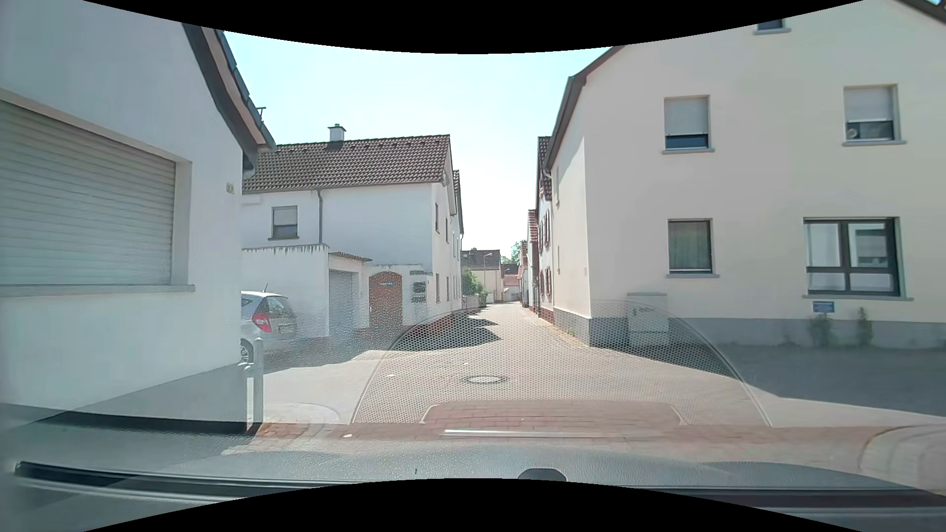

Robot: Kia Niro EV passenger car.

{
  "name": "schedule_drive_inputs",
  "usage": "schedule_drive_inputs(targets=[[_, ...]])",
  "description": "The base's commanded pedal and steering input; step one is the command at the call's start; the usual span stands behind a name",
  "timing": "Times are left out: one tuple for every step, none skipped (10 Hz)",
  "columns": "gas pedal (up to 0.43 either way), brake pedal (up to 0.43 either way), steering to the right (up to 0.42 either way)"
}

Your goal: Follow the waypoints while adhering to traffic rules and regulations

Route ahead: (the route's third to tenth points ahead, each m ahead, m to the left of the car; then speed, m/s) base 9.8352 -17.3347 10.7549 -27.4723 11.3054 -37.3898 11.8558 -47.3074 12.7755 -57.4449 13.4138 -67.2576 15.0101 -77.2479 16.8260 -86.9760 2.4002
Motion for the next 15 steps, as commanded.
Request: schedule_drive_inputs(targets=[[0.000, 0.220, 0.107], [0.000, 0.220, 0.125], [0.000, 0.213, 0.139], [0.000, 0.207, 0.160], [0.000, 0.201, 0.179], [0.000, 0.195, 0.199], [0.000, 0.183, 0.225], [0.000, 0.177, 0.256], [0.000, 0.165, 0.281], [0.000, 0.140, 0.312], [0.000, 0.116, 0.339], [0.000, 0.098, 0.365], [0.000, 0.079, 0.386], [0.000, 0.067, 0.407], [0.000, 0.000, 0.426]])
